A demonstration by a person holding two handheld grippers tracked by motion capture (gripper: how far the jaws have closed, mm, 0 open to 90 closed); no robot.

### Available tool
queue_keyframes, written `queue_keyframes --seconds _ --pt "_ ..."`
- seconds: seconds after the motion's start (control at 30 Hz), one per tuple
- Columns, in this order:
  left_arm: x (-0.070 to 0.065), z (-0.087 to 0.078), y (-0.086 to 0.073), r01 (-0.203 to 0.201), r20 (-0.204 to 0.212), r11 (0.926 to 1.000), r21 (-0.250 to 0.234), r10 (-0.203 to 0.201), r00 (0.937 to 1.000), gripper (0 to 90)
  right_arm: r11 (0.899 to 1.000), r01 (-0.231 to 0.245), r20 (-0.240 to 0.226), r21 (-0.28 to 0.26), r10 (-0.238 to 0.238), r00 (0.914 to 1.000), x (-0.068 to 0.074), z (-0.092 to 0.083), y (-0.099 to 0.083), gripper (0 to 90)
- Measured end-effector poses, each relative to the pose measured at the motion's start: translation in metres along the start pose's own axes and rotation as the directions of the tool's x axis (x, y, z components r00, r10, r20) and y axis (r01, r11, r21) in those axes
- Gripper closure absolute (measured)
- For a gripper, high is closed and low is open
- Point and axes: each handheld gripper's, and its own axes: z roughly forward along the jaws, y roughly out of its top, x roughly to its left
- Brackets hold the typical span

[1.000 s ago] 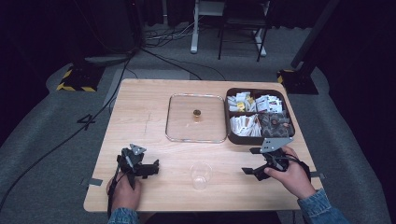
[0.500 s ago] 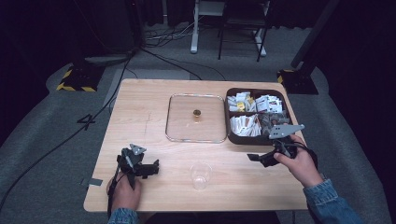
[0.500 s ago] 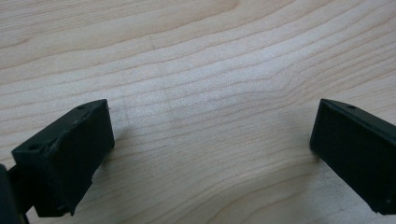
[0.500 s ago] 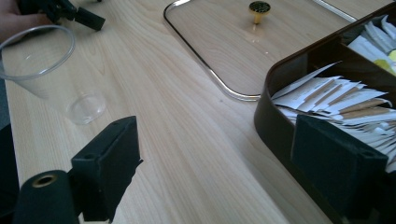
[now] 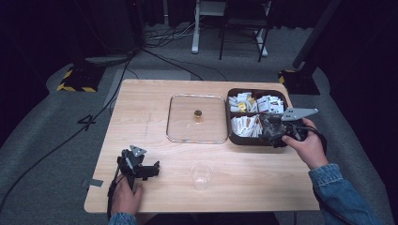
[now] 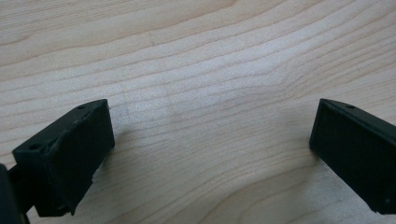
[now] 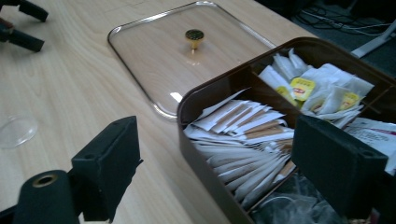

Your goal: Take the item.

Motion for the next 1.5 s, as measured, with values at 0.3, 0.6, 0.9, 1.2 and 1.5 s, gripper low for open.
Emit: queue_keyframes --seconds 0.3,0.6,0.9,1.2,1.5 --pt "-0.001 0.001 0.001 0.015 -0.004 0.9999 0.002 -0.015 0.9999 0.0 1.000 -0.015 0.082 0.012 0.014 0.9965 -0.032 0.002 -0.001 16.7" --pt "0.000 0.001 0.002 0.010 -0.011 0.9999 0.002 -0.010 0.9999 0.0 0.997 -0.074 0.130 -0.008 0.074 0.9887 -0.066 0.006 -0.008 15.7" --pt "0.000 0.001 0.002 0.011 -0.011 0.9999 0.001 -0.011 0.9999 0.1 0.982 -0.188 0.209 0.026 0.178 0.9614 -0.086 0.017 -0.027 30.4" --pt "0.000 0.001 0.002 0.011 -0.011 0.9999 0.001 -0.011 0.9999 0.0 0.964 -0.259 0.234 0.051 0.241 0.9418 -0.092 0.028 -0.045 40.9" --pt "0.000 0.001 0.002 0.011 -0.011 0.9999 0.001 -0.011 0.9999 0.0 0.953 -0.289 0.252 0.090 0.259 0.9323 -0.091 0.035 -0.057 52.5"
